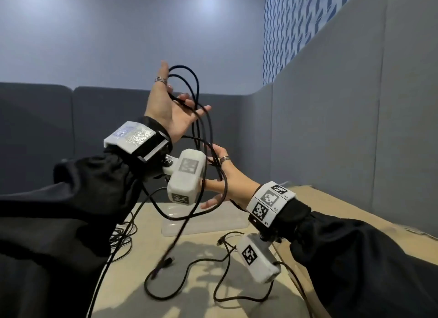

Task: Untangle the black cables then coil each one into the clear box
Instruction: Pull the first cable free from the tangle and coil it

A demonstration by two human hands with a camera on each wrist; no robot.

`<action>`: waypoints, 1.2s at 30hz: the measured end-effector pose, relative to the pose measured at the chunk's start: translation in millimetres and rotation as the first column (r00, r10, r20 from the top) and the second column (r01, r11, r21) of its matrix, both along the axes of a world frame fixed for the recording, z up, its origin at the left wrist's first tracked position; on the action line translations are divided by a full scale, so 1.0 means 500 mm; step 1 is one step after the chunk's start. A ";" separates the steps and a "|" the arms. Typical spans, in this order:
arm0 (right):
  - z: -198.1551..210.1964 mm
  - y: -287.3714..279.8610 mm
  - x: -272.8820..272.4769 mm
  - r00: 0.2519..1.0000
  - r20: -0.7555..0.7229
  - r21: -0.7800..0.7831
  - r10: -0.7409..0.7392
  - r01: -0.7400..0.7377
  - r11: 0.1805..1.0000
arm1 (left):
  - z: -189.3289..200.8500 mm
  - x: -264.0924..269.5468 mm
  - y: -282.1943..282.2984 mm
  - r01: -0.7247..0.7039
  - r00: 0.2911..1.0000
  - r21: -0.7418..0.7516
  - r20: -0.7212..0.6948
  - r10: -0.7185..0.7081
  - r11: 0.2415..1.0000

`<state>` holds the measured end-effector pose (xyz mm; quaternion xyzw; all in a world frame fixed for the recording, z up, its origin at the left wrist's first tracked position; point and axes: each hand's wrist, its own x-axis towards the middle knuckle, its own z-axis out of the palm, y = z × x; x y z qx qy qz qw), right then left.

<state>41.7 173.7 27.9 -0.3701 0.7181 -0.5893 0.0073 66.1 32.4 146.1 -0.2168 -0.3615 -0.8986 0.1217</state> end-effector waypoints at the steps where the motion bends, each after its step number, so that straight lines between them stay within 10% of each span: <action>1: 0.001 0.002 0.001 1.000 -0.028 0.046 -0.009 0.010 0.999 | 0.000 0.001 -0.013 -0.033 0.999 0.005 0.004 0.033 0.999; 6: -0.026 0.021 -0.025 0.867 -0.498 0.522 -0.028 0.325 0.789 | -0.006 -0.012 -0.131 -0.301 0.953 0.077 0.064 0.297 0.950; 11: -0.047 0.025 -0.033 0.898 -0.431 0.770 -0.090 0.417 0.483 | -0.008 -0.020 -0.234 -0.681 0.730 -0.016 -0.094 0.677 0.732; 14: -0.065 0.024 -0.041 0.909 -0.393 0.872 -0.140 0.416 0.257 | -0.049 -0.044 -0.260 -0.854 0.520 -0.183 -0.326 0.789 0.488; 20: -0.128 0.041 -0.056 0.946 -0.241 0.966 -0.218 0.254 0.036 | -0.210 -0.096 -0.324 -0.811 0.244 -0.487 -0.784 0.571 -0.323; 22: -0.140 0.049 -0.049 0.952 -0.196 0.974 -0.235 0.218 0.069 | -0.253 -0.102 -0.359 -0.667 0.285 -0.482 -0.870 0.403 -0.568; 24: -0.146 0.054 -0.046 0.954 -0.197 0.968 -0.226 0.226 0.112 | -0.287 -0.105 -0.386 -0.243 0.501 -0.542 -0.780 0.374 -0.804; 28: -0.146 0.052 -0.044 0.970 -0.115 0.964 -0.214 0.161 0.210 | -0.319 -0.100 -0.387 0.381 0.585 -0.422 -0.578 0.568 -0.822; 32: -0.141 0.040 -0.038 0.973 -0.103 0.963 -0.205 0.149 0.224 | -0.316 -0.111 -0.264 0.046 0.676 -0.323 -0.686 0.267 -0.945; 36: -0.136 0.039 -0.036 0.974 -0.128 0.953 -0.188 0.173 0.248 | -0.363 -0.112 -0.109 -0.147 0.923 -0.667 -0.359 0.142 -0.731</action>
